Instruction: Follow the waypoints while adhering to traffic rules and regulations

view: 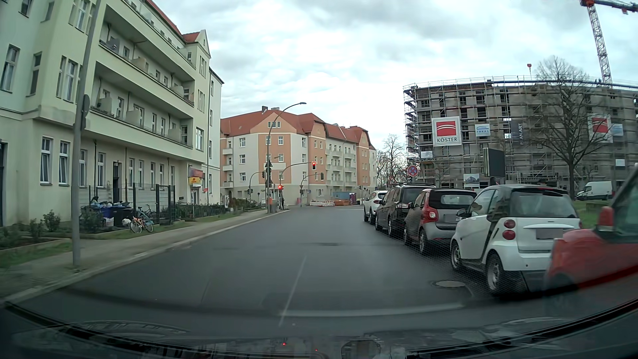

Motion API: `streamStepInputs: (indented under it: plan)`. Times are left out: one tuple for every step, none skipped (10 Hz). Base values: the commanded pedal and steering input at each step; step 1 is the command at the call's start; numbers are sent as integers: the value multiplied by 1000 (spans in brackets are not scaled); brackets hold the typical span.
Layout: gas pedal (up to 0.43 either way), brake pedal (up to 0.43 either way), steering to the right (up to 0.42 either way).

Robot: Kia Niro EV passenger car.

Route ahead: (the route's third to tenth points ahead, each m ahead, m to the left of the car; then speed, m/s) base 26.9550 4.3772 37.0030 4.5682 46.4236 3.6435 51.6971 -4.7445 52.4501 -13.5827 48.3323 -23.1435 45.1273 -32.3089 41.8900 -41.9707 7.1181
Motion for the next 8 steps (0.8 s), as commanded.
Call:
streamStepInputs:
  plan:
    - [0,12,-7]
    - [0,12,-8]
    - [0,12,-10]
    - [0,12,-16]
    - [0,12,-18]
    - [0,12,-16]
    - [0,12,-14]
    - [0,12,-14]
